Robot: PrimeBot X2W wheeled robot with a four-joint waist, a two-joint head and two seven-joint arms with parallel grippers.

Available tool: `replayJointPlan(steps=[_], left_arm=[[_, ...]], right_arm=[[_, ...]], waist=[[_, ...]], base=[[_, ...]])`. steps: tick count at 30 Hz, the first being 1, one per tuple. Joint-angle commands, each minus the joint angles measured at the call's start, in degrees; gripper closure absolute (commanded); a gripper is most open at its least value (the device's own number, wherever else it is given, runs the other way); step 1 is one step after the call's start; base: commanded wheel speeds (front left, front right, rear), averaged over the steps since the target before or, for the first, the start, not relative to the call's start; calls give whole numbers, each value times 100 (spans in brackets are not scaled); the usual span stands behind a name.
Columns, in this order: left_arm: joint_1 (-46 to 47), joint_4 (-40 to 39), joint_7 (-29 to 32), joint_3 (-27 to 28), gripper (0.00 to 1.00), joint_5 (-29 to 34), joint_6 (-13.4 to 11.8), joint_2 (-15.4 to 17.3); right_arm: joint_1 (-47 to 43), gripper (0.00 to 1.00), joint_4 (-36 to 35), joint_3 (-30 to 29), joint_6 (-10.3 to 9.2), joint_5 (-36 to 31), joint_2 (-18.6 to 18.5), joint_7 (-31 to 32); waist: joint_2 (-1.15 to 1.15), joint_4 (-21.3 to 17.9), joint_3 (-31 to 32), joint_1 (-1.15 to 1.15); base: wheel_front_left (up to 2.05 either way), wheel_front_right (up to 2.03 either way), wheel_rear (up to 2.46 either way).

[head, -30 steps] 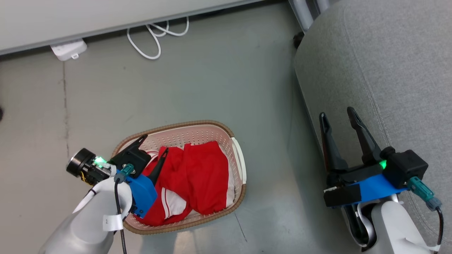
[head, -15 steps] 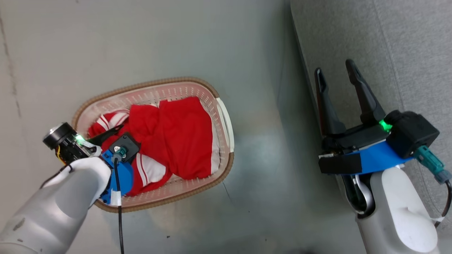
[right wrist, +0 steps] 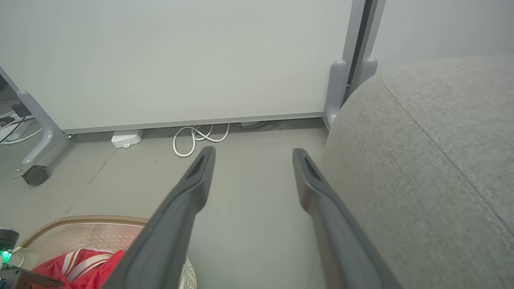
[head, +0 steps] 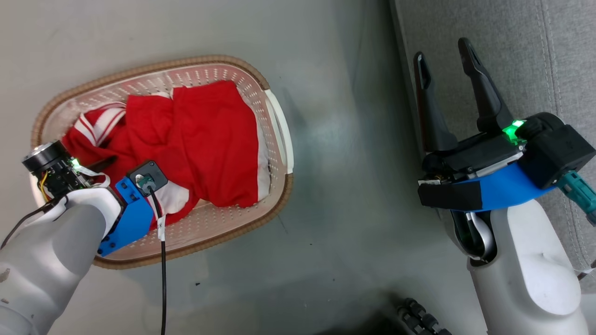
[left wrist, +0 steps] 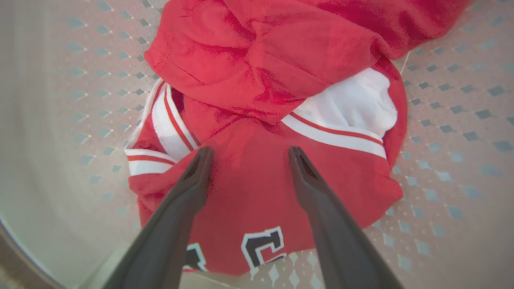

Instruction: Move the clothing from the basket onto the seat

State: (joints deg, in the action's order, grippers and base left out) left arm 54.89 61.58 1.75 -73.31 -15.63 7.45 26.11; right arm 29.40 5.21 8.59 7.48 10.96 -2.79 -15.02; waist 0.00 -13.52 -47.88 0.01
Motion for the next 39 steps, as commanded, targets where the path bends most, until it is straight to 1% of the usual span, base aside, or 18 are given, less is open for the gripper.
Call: replayJointPlan(steps=[1, 10, 18, 24, 26, 27, 32, 39], left_arm=[[66, -16, 66, -18, 0, 22, 4, 41], [269, -83, 1012, -21, 0, 324, 4, 147], [362, -237, 1617, -22, 0, 416, 4, 182], [426, -377, 1871, -21, 0, 408, 5, 209], [436, -409, 1936, -21, 69, 439, 4, 224], [452, -433, 1951, -21, 100, 444, 4, 231], [451, -500, 2055, -21, 100, 478, 5, 257], [391, -538, 2029, -21, 100, 322, 4, 91]], right_arm=[[114, 0, -26, 6, 3, 41, -18, -24], [246, 0, -149, 26, 3, 118, -18, -24], [207, 0, -302, -37, 3, 145, -18, -24], [220, 0, -361, -78, 3, 120, -18, -24], [236, 0, -367, -81, 3, 117, -18, -24], [244, 0, -369, -82, 3, 111, -18, -24], [268, 0, -344, -95, 3, 91, -18, -24], [226, 0, -275, -133, 3, 56, -18, -24]], waist=[[0, -87, -134, -1], [0, -249, -489, -1], [0, -329, -736, -1], [0, -327, -829, -1], [0, -332, -843, -1], [0, -334, -850, -1], [0, -332, -844, -1], [0, -298, -667, -1]], base=[[0, 0, 0], [0, 0, 0], [0, 0, 0], [0, 0, 0], [0, 0, 0], [0, 0, 0], [0, 0, 0], [0, 0, 0]])
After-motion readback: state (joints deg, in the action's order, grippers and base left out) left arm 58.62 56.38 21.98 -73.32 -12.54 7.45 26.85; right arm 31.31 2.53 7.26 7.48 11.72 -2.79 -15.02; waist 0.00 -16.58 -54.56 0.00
